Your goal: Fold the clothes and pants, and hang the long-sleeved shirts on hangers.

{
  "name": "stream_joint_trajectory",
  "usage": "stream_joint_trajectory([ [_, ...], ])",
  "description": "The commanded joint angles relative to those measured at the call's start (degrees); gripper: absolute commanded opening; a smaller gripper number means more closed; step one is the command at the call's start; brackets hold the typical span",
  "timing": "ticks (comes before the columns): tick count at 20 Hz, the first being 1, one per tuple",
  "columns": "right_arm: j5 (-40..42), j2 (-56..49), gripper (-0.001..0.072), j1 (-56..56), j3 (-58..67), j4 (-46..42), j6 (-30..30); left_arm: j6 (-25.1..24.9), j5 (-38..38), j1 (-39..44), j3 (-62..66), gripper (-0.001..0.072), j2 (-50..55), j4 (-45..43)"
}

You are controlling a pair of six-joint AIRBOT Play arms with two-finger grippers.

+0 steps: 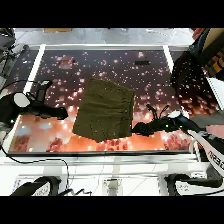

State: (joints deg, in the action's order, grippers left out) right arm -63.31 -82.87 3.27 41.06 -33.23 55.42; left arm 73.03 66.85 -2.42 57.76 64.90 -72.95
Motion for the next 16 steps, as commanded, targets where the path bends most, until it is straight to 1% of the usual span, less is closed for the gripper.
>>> stream_joint_trajectory([
  [1, 1.5, -3.9, 0.0504, 3.5, 3.8, -2.1, 2.6, -2.9, 1.1, -5.0, -1.8, 0.0674, 1.2, 4.8],
  [3, 0.6, -6.0, 0.0503, 3.7, 5.6, -4.4, 4.6, -5.4, 1.9, -7.5, -5.0, 0.0674, 1.2, 6.8],
  [5, -0.2, -7.1, 0.0503, 3.6, 6.4, -4.9, 7.0, -8.6, 1.8, -9.6, -8.9, 0.0674, 1.2, 10.7],
  [8, -0.5, -7.3, 0.0483, 3.8, 6.6, -4.4, 6.9, -12.7, 0.1, -11.0, -14.2, 0.0673, 2.1, 15.8],
  [9, -0.6, -7.3, 0.0456, 3.9, 7.0, -4.0, 6.8, -13.3, -0.8, -10.9, -15.5, 0.0674, 2.7, 17.2],
  [10, -0.7, -7.3, 0.0447, 4.1, 7.3, -3.0, 6.8, -13.9, -1.7, -10.9, -16.7, 0.0673, 3.7, 19.3],
  [11, -1.2, -7.3, 0.0416, 4.4, 7.6, -2.1, 6.6, -15.2, -2.4, -10.9, -17.5, 0.0673, 4.8, 22.0],
  [12, -1.9, -7.3, 0.0348, 4.8, 8.0, -1.4, 6.6, -16.6, -3.1, -10.9, -18.2, 0.0673, 5.9, 24.8],
  [14, -1.6, -7.3, 0.0301, 6.5, 8.0, -0.7, 6.3, -18.6, -4.9, -10.9, -18.8, 0.0674, 8.2, 29.2],
  [16, 0.4, -7.3, 0.0157, 7.8, 8.0, 0.1, 4.9, -19.6, -6.4, -10.9, -18.8, 0.0674, 10.5, 30.8],
])
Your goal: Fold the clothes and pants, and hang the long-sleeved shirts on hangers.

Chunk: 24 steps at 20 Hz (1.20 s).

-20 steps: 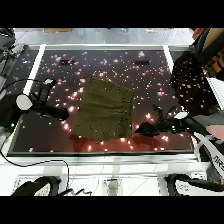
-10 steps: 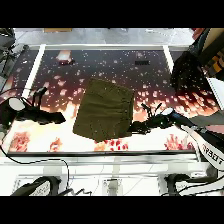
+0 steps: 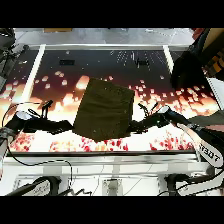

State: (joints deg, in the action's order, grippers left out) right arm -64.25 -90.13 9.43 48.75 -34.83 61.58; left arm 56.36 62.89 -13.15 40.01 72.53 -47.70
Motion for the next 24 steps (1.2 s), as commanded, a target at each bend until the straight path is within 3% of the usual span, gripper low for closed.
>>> stream_joint_trajectory([
  [1, 1.9, 0.0, 0.0058, 1.8, 0.3, 2.5, -1.2, -3.1, -2.7, -0.2, -1.0, 0.0674, 3.8, 5.9],
  [3, 2.3, 0.1, 0.0058, 1.7, 0.3, 3.8, -1.2, -4.4, -2.8, -0.2, -1.0, 0.0671, 5.5, 6.0],
  [6, 2.2, 0.1, 0.0058, 1.7, 0.3, 4.0, -1.2, -5.8, -5.4, -0.1, -1.1, 0.0604, 7.6, 6.3],
  [8, 2.2, 0.1, 0.0057, 1.7, 0.3, 4.2, -1.2, -6.5, -7.1, -0.1, -1.0, 0.0418, 8.4, 7.7],
  [10, 2.2, 0.1, 0.0057, 1.7, 0.3, 4.1, -1.3, -8.2, -9.0, -0.2, -1.0, 0.0111, 8.5, 10.7],
  [11, 2.0, 0.2, 0.0057, 1.7, 0.3, 4.1, -1.7, -9.6, -9.0, -0.2, -1.0, 0.0023, 8.5, 13.3],
  [14, 1.1, 2.6, 0.0056, 1.7, 0.5, 3.9, -4.4, -12.8, -6.6, -0.2, 0.7, 0.0022, 7.7, 20.0],
  [17, 0.2, 9.2, 0.0056, 1.7, 4.0, -0.3, -4.7, -14.0, -1.0, -0.2, 6.1, 0.0022, 2.4, 20.3],
  [21, -3.7, 21.0, 0.0056, 1.7, 13.2, -1.1, -5.2, -14.0, 6.8, -0.2, 13.8, 0.0021, -12.2, 21.7],
  [24, -7.0, 30.6, 0.0057, 1.7, 20.5, 0.7, -4.7, -14.0, 6.9, -0.2, 17.3, 0.0022, -27.3, 21.6],
])
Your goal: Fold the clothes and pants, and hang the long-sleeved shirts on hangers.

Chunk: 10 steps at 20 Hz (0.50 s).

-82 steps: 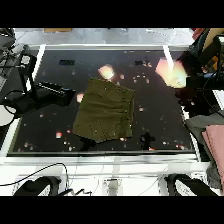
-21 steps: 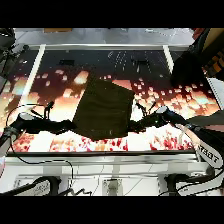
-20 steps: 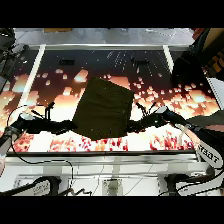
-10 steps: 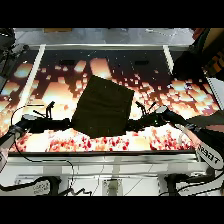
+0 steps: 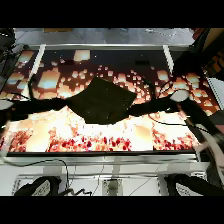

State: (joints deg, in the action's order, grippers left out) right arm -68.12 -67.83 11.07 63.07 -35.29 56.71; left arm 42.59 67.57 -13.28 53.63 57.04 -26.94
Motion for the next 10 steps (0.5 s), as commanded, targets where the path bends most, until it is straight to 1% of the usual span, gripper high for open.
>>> stream_joint_trajectory([
  [1, -3.2, 11.6, 0.0057, 0.0, 7.9, 2.5, 1.8, -0.2, 0.7, 0.0, 4.5, 0.0022, -17.7, 0.9],
  [2, -3.1, 15.1, 0.0057, 0.0, 9.5, 4.3, 3.8, -0.2, -1.5, 0.0, 4.8, 0.0023, -23.9, 0.9],
  [4, -3.0, 21.8, 0.0057, 0.1, 11.3, 8.3, 7.1, -0.2, -9.0, 0.0, 4.8, 0.0022, -34.4, -0.1],
  [6, -2.3, 27.9, 0.0057, 0.1, 11.4, 11.4, 7.5, -0.2, -18.9, 0.0, 4.7, 0.0022, -43.9, -0.9],
  [7, -1.0, 30.6, 0.0056, 0.1, 11.4, 11.6, 9.3, -0.2, -22.8, 0.0, 4.7, 0.0022, -47.1, -1.1],
  [8, 0.8, 32.7, 0.0056, 0.0, 11.4, 11.0, 13.2, -0.2, -25.6, 0.0, 4.7, 0.0022, -49.4, -1.2],
  [9, 2.5, 33.8, 0.0056, 0.0, 11.4, 9.9, 16.4, 0.1, -26.6, -0.1, 4.7, 0.0022, -50.4, -1.2],
  [10, 3.7, 34.3, 0.0056, 0.0, 11.4, 8.2, 18.5, 1.8, -26.1, -0.1, 4.6, 0.0021, -50.2, -1.8],
])
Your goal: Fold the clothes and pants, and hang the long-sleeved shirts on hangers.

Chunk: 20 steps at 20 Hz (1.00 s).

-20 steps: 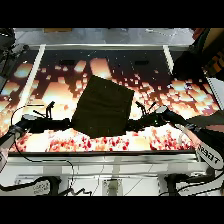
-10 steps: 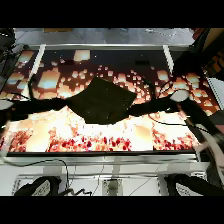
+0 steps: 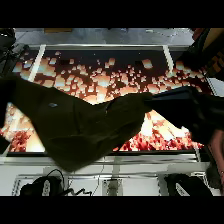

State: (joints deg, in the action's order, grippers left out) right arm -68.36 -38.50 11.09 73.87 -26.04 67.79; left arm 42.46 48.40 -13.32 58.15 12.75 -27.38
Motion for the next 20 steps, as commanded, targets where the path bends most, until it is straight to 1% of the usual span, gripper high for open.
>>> stream_joint_trajectory([
  [1, 4.7, 4.6, 0.0056, 0.0, 0.5, -3.6, 9.2, 5.4, -6.1, 0.0, -0.3, 0.0021, -5.0, -3.2],
  [3, 6.5, 2.1, 0.0057, 0.0, -1.4, -8.2, 13.6, 13.4, -1.9, 0.0, -2.5, 0.0021, -0.6, -7.4],
  [4, 7.5, 0.3, 0.0056, 0.0, -3.2, -9.1, 14.3, 16.1, 1.5, 0.0, -4.1, 0.0021, 2.6, -7.4],
  [5, 9.2, -2.1, 0.0056, 0.0, -5.9, -9.2, 14.2, 17.5, 5.4, 0.1, -6.0, 0.0021, 6.6, -7.0],
  [6, 11.0, -4.6, 0.0057, 0.0, -8.7, -9.2, 14.2, 17.6, 8.8, 0.5, -7.9, 0.0021, 11.3, -6.4],
  [7, 13.2, -7.5, 0.0057, 0.0, -11.8, -9.2, 14.2, 17.6, 10.2, 1.4, -9.7, 0.0021, 16.1, -6.5],
  [9, 20.3, -14.6, 0.0057, 0.0, -18.5, -9.1, 14.3, 17.2, 9.0, 5.7, -14.1, 0.0022, 27.4, -7.0],
  [11, 30.3, -22.3, 0.0057, 0.0, -22.9, -7.4, 14.3, 14.7, 3.1, 12.0, -17.2, 0.0022, 40.4, -6.8],
  [12, 34.5, -26.0, 0.0057, 0.0, -23.3, -6.4, 14.4, 14.7, 0.0, 14.4, -16.8, 0.0022, 45.9, -5.7],
  [13, 38.0, -29.6, 0.0057, 0.0, -22.9, -4.4, 14.9, 13.7, -2.5, 15.9, -15.7, 0.0022, 50.5, -2.6],
  [14, 40.3, -32.4, 0.0057, 0.0, -22.3, -2.8, 15.1, 11.1, -3.8, 16.7, -13.8, 0.0022, 54.4, 1.2],
  [15, 41.9, -34.7, 0.0057, 0.0, -21.1, -2.6, 15.1, 9.2, -3.9, 16.8, -11.5, 0.0022, 57.1, 4.2],
  [16, 42.9, -36.2, 0.0057, 0.0, -19.9, -3.6, 15.1, 9.2, -3.9, 16.8, -9.6, 0.0022, 58.6, 6.2],
  [18, 43.7, -37.6, 0.0056, 0.0, -17.7, -9.1, 15.1, 9.2, -3.1, 17.1, -6.9, 0.0022, 58.8, 7.7],
  [19, 42.7, -37.4, 0.0057, 0.0, -17.0, -13.0, 15.1, 9.2, -1.2, 17.3, -6.4, 0.0022, 58.4, 7.6],
  [20, 39.6, -37.2, 0.0056, -0.4, -16.0, -17.3, 15.1, 9.5, 2.7, 17.3, -6.4, 0.0022, 58.0, 7.2],
])
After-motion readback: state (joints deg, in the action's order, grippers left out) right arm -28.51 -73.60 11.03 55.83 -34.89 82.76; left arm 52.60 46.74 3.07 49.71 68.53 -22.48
